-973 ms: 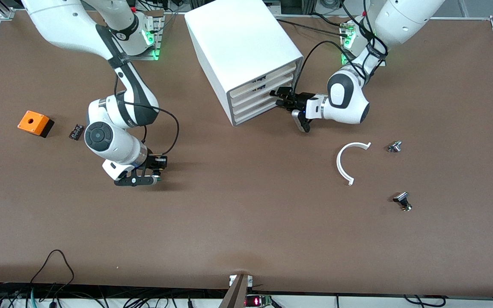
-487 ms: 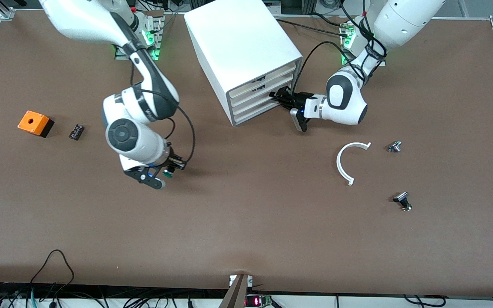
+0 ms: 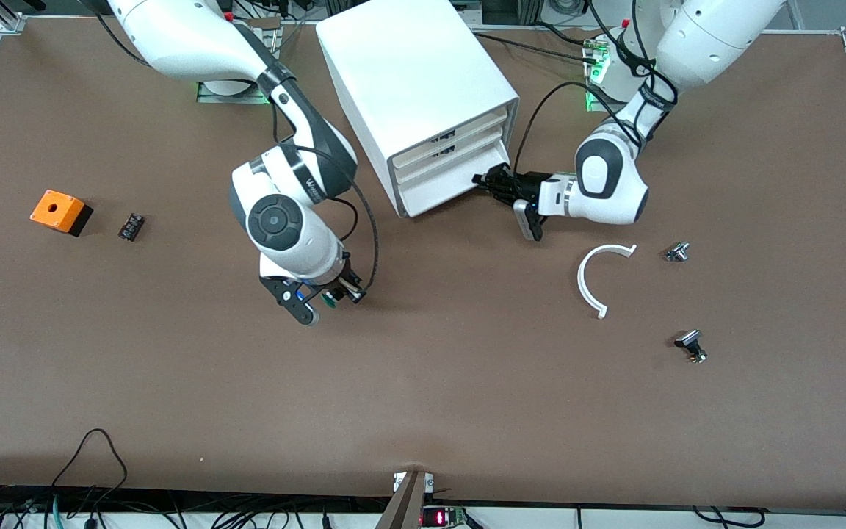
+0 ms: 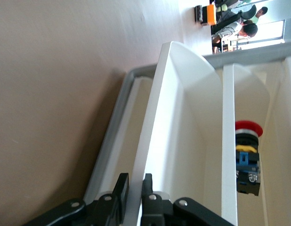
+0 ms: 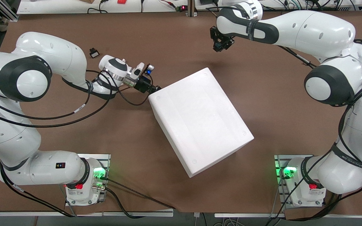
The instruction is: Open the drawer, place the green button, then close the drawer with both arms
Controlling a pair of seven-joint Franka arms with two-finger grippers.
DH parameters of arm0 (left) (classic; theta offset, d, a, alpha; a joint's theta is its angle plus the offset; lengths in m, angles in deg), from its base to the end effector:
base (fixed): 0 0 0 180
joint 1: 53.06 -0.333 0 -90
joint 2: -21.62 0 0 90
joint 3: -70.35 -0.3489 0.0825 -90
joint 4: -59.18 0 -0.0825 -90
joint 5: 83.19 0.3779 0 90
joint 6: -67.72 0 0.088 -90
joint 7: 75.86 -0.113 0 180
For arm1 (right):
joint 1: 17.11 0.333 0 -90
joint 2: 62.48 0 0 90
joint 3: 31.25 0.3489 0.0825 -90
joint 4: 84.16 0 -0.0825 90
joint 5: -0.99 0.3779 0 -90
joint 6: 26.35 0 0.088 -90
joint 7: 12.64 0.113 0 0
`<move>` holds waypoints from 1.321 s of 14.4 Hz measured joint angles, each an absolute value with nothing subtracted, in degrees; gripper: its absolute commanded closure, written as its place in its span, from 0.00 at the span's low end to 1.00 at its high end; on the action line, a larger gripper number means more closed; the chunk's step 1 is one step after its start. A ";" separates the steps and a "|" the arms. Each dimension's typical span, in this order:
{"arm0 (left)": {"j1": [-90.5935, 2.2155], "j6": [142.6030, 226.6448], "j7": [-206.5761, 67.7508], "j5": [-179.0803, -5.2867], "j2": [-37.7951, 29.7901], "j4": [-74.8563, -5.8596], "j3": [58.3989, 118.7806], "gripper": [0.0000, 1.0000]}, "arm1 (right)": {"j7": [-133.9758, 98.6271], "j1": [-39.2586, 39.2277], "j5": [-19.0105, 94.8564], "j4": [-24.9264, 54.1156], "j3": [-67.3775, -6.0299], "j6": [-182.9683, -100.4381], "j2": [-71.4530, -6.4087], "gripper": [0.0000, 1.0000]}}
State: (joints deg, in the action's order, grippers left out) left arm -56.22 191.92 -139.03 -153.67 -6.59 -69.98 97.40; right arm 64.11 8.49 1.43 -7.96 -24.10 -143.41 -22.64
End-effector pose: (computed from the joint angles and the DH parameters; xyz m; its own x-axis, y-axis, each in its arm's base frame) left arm 0.4454 -0.2511 0.1889 0.9137 -0.4003 0.0696 -0.2357 -0.3827 0.8933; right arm 0.6448 0.3881 0.3477 0.6949 -0.7147 -0.0794 -0.7186 -0.6943 -0.0406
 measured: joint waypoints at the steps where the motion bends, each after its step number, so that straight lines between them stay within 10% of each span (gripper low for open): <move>1: -56.68 191.98 -138.98 -152.53 -6.77 -69.08 96.91 1.00 | 66.10 9.14 1.43 -9.44 -24.09 -143.43 -22.00 1.00; 10: -57.75 188.59 -138.58 -147.37 -9.78 -60.97 90.70 1.00 | 85.06 18.24 0.64 -20.67 -24.64 -143.51 -18.61 1.00; 12: -57.74 188.56 -138.57 -147.14 -9.98 -60.57 90.69 0.00 | 90.33 21.71 -0.05 -21.14 -25.24 -144.12 -18.56 1.00; 19: -62.54 181.06 -136.23 -140.51 -10.23 -56.21 90.48 0.00 | 104.66 30.26 -1.59 -21.32 -25.86 -147.41 -17.50 1.00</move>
State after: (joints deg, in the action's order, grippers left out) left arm -62.54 181.06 -136.23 -140.51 -10.23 -56.21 90.48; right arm 104.66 30.26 -1.59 -21.32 -25.86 -147.41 -17.50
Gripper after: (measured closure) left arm 0.238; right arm 0.586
